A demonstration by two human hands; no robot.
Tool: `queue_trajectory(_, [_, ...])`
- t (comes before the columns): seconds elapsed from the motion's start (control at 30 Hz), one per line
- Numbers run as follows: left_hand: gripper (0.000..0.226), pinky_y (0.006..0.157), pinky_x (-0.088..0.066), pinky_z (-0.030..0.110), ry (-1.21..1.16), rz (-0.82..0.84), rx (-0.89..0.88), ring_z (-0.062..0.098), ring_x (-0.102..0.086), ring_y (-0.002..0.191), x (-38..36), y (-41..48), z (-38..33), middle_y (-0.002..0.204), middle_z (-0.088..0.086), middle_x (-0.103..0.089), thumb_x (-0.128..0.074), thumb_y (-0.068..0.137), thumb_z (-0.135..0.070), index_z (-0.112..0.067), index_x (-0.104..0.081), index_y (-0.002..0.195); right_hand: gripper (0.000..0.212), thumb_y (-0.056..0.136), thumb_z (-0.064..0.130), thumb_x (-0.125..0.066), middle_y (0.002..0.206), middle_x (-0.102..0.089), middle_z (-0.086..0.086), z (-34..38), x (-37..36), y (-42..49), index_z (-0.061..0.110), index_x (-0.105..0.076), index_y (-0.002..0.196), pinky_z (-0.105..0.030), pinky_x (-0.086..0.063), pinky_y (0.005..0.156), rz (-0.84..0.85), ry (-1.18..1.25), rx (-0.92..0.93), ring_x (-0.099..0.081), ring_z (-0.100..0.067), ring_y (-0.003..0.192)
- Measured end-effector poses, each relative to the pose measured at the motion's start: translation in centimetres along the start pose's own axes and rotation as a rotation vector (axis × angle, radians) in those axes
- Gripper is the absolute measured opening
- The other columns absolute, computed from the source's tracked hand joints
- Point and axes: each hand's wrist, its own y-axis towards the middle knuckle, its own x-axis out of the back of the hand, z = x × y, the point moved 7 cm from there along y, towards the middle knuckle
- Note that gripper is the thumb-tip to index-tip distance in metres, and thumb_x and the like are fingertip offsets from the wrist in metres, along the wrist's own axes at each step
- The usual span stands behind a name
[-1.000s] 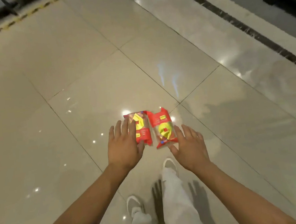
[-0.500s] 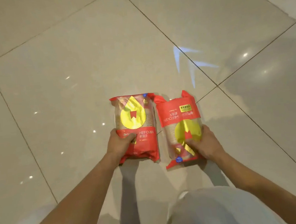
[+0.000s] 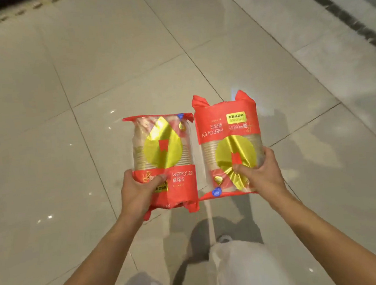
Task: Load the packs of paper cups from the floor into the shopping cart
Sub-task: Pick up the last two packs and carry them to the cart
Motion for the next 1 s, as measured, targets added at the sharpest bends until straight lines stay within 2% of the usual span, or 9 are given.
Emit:
queue_trajectory(0.1, [0.06, 0.036, -0.049, 0.021, -0.121, -0.085, -0.05, 0.027, -0.07, 0.084, 10.2, -10.4, -11.0, 0.105, 0.008, -0.065, -0.088, 0.076, -0.018, -0.012, -0.051, 0.122, 0.08, 0.065, 0.037, -0.092, 0.107, -0.063, 0.018, 14.4, 3.4, -9.8, 0.036, -0.042, 0.128, -0.039, -0.058, 0.082, 0.041, 0.022, 0.112, -0.068, -0.01, 0.097])
queue_trajectory(0.23, [0.074, 0.058, -0.055, 0.029, -0.176, -0.233, -0.176, 0.025, -0.071, 0.093, 24.0, -23.8, -22.9, 0.106, 0.003, -0.067, -0.093, 0.062, -0.033, -0.018, -0.053, 0.122, 0.08, 0.065, 0.036, -0.093, 0.112, -0.065, 0.013, 29.9, 5.6, -23.1, 0.033, -0.045, 0.129, -0.045, -0.06, 0.085, 0.159, 0.05, 0.244, -0.068, -0.012, 0.1])
queue_trajectory(0.3, [0.077, 0.063, -0.054, 0.028, -0.191, -0.315, -0.22, 0.022, -0.07, 0.093, 30.6, -30.0, -26.4, 0.106, 0.002, -0.067, -0.087, 0.056, -0.04, -0.017, -0.053, 0.122, 0.077, 0.069, 0.03, -0.091, 0.111, -0.064, 0.014, 35.3, 5.0, -29.5, 0.033, -0.044, 0.13, -0.04, -0.06, 0.081, 0.254, 0.056, 0.321, -0.067, -0.011, 0.099])
queue_trajectory(0.4, [0.079, 0.056, -0.054, 0.026, -0.236, -0.444, -0.273, 0.019, -0.072, 0.084, 38.9, -39.1, -28.2, 0.102, 0.002, -0.069, -0.087, 0.047, -0.047, -0.02, -0.057, 0.115, 0.073, 0.072, 0.026, -0.089, 0.109, -0.064, 0.016, 40.4, 2.5, -38.1, 0.033, -0.043, 0.127, -0.024, -0.055, 0.067, 0.408, 0.092, 0.427, -0.066, -0.008, 0.097])
queue_trajectory(0.47, [0.076, 0.052, -0.055, 0.02, -0.289, -0.566, -0.281, 0.008, -0.073, 0.074, 43.7, -45.3, -27.1, 0.098, 0.003, -0.071, -0.089, 0.045, -0.043, -0.019, -0.059, 0.111, 0.072, 0.073, 0.023, -0.088, 0.109, -0.063, 0.015, 42.3, 0.0, -43.4, 0.033, -0.041, 0.126, -0.022, -0.052, 0.064, 0.534, 0.122, 0.448, -0.065, -0.007, 0.097])
queue_trajectory(0.6, [0.056, 0.049, -0.052, 0.014, -0.34, -0.843, -0.253, -0.003, -0.069, 0.061, 51.5, -57.8, -21.3, 0.077, 0.001, -0.074, -0.084, 0.051, -0.026, -0.018, -0.062, 0.102, 0.077, 0.069, 0.011, -0.091, 0.109, -0.064, 0.009, 42.9, -5.9, -54.1, 0.029, -0.041, 0.126, -0.033, -0.052, 0.078, 0.796, 0.082, 0.486, -0.064, -0.008, 0.094])
queue_trajectory(0.77, [0.074, 0.053, -0.051, 0.013, -0.447, -1.141, -0.158, -0.002, -0.07, 0.065, 58.8, -72.3, -10.3, 0.082, -0.001, -0.073, -0.09, 0.035, -0.041, -0.017, -0.063, 0.1, 0.092, 0.056, 0.002, -0.097, 0.118, -0.063, -0.012, 40.4, -13.8, -68.7, 0.021, -0.043, 0.128, -0.044, -0.048, 0.097, 1.054, -0.042, 0.53, -0.063, -0.028, 0.099])
queue_trajectory(0.87, [0.078, 0.06, -0.055, 0.021, -0.553, -1.275, -0.088, 0.012, -0.075, 0.076, 61.9, -79.2, -3.2, 0.085, 0.002, -0.078, -0.091, 0.034, -0.042, -0.021, -0.065, 0.104, 0.102, 0.046, 0.009, -0.1, 0.115, -0.062, -0.014, 38.0, -17.7, -77.9, 0.013, -0.045, 0.132, -0.044, -0.048, 0.095, 1.16, -0.106, 0.554, -0.063, -0.034, 0.103])
queue_trajectory(1.0, [0.066, 0.06, -0.054, 0.024, -0.657, -1.398, -0.029, 0.006, -0.074, 0.071, 65.9, -87.3, 5.9, 0.08, -0.005, -0.079, -0.089, 0.044, -0.037, -0.024, -0.063, 0.103, 0.093, 0.054, -0.006, -0.095, 0.113, -0.065, -0.019, 33.4, -24.0, -89.3, -0.002, -0.047, 0.135, -0.039, -0.046, 0.087, 1.337, -0.208, 0.634, -0.063, -0.031, 0.096])
